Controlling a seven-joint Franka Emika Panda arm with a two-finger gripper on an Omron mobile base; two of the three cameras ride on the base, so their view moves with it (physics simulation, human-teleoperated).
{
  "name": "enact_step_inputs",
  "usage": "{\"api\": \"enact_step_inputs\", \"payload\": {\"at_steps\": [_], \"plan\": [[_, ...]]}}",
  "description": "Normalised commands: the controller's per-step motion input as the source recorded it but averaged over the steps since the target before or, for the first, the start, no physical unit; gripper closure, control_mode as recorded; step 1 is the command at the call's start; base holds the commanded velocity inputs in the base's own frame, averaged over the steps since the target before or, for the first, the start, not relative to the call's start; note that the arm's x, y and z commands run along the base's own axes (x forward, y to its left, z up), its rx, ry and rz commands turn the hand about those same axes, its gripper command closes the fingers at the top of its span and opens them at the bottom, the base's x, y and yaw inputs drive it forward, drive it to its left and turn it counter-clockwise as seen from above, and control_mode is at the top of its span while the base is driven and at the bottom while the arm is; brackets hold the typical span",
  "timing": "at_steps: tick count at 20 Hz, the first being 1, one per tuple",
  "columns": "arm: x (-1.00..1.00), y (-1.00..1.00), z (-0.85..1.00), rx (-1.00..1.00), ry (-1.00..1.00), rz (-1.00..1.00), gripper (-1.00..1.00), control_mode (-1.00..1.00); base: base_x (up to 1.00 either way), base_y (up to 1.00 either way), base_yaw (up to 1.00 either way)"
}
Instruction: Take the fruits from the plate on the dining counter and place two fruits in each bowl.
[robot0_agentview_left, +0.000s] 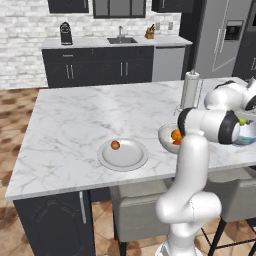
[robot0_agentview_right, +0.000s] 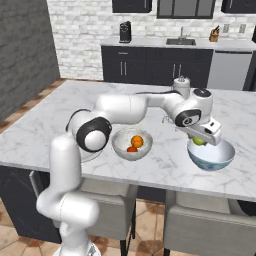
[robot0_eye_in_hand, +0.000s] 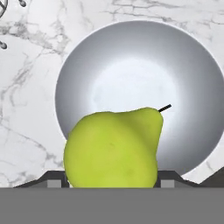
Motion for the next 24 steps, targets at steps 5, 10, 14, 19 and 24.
{"api": "enact_step_inputs", "payload": {"at_steps": [5,10,14,19,24], "plan": [[0.32,-0.26,-0.18,0.0,0.0,-0.04,1.0,-1.0,0.0,0.0,0.0],[0.01,-0.05,-0.33,-0.02,0.0,-0.05,1.0,-1.0,0.0,0.0,0.0],[0.01,0.06,-0.46,-0.05,0.0,-0.1,1.0,-1.0,0.0,0.0,0.0],[0.17,0.11,-0.5,-0.06,0.0,-0.14,1.0,-1.0,0.0,0.0,0.0],[0.27,0.06,-0.27,-0.01,0.0,-0.13,1.0,-1.0,0.0,0.0,0.0]]}}
